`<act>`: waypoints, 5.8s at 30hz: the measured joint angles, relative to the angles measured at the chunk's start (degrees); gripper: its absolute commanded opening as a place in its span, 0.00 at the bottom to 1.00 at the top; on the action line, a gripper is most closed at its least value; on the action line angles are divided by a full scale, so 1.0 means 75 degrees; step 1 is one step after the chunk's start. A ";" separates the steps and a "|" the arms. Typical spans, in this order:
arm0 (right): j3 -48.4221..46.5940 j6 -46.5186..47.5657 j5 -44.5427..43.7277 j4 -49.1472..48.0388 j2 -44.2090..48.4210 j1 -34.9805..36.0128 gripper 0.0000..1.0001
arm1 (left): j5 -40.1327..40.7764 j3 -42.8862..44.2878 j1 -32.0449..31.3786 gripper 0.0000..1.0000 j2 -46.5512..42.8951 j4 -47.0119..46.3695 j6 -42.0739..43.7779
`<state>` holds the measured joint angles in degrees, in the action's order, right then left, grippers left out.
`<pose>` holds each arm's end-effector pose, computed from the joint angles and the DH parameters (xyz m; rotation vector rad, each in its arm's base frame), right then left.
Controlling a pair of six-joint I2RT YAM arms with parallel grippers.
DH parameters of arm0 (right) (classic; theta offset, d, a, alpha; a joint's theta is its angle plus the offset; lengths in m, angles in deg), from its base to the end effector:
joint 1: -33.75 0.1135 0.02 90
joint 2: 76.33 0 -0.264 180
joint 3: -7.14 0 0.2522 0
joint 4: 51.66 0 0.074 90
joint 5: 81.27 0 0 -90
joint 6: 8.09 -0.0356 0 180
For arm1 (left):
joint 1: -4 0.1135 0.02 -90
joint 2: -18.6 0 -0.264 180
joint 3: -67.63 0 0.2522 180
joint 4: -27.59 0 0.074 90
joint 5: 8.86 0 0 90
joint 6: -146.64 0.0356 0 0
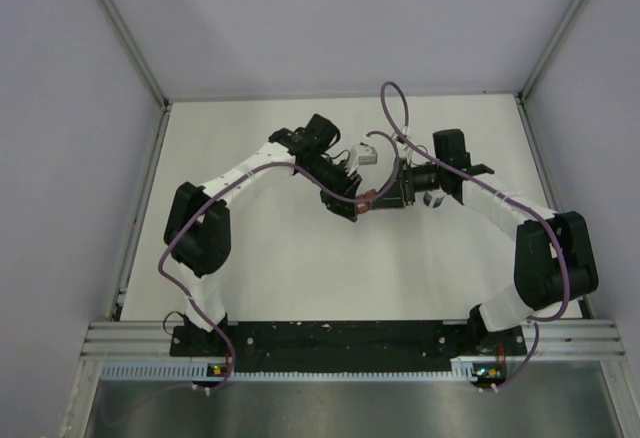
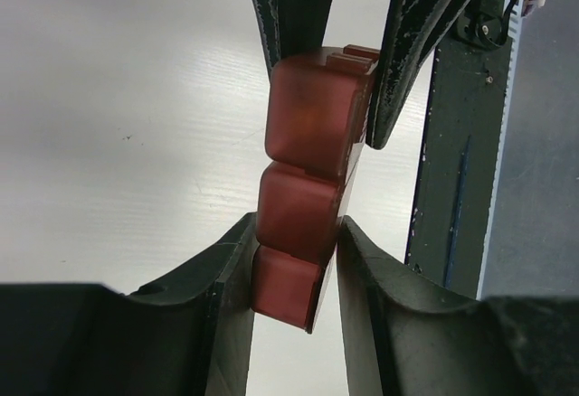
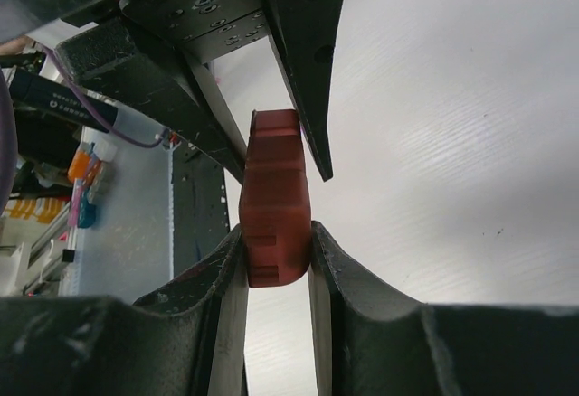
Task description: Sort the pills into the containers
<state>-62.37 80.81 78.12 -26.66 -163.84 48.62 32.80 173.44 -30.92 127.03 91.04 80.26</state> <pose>0.2927 0.1122 0.2403 -0.8587 1.9618 1.5298 0.3087 -0.2479 0.2632 1.4674 2.1190 -1.1995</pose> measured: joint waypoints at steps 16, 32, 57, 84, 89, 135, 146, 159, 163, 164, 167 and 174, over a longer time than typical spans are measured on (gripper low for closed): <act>0.0035 0.0009 -0.0332 -0.0338 0.0000 -0.0003 0.00 | 0.0839 -0.0076 -0.0102 0.51 -0.0093 -0.0417 -0.0420; 0.0035 -0.0224 -0.0280 -0.0216 0.0000 0.0000 0.00 | 0.1387 -0.0076 0.0137 0.99 -0.0312 -0.0443 -0.0315; 0.0122 -0.1918 -0.1795 -0.1151 -0.1116 0.0006 0.00 | 0.0667 -0.0388 0.0828 0.99 -0.1568 0.0565 0.0997; -0.0335 -0.3156 -0.2299 -0.1953 -0.3101 0.0402 0.35 | 0.0825 -0.1364 0.0935 0.99 -0.2355 0.0519 0.1134; -0.0335 -0.2967 -0.2477 -0.1795 -0.3159 0.0402 0.40 | 0.0819 -0.1384 0.0935 0.99 -0.2358 0.0504 0.1137; -0.0583 -0.0172 -0.5578 0.0632 -0.0956 0.0402 0.68 | 0.2908 -0.2853 0.0938 0.99 -0.3541 -0.1594 -0.0058; -0.0641 0.0699 -0.6679 0.1011 0.0629 0.0402 0.78 | 0.4427 -0.3261 0.1276 0.99 -0.3958 -0.2506 -0.0729; -0.0280 0.1137 -0.8110 0.0956 0.2229 0.0391 0.99 | 0.4776 -0.3902 0.2693 0.99 -0.4931 -0.3343 -0.1824; 0.0070 0.1122 -0.8259 0.0901 0.2699 0.0195 0.99 | 0.5018 -0.4409 0.3008 0.99 -0.5537 -0.3786 -0.2171; 0.0152 0.1107 -0.8288 0.0860 0.2804 0.0108 0.99 | 0.5071 -0.4538 0.3040 0.99 -0.5680 -0.3891 -0.2215; 0.0481 0.1003 -0.8390 0.0682 0.3121 -0.0134 0.99 | 0.5324 -0.4986 0.3092 0.99 -0.6242 -0.4188 -0.2369; 0.0982 0.0871 -0.8466 0.0510 0.3631 -0.0318 0.99 | 0.5747 -0.5147 0.3110 0.99 -0.6901 -0.4380 -0.2448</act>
<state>-55.00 87.34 14.62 -22.83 -136.60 46.24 75.90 134.84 -7.60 75.27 58.19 61.90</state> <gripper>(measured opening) 0.988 0.987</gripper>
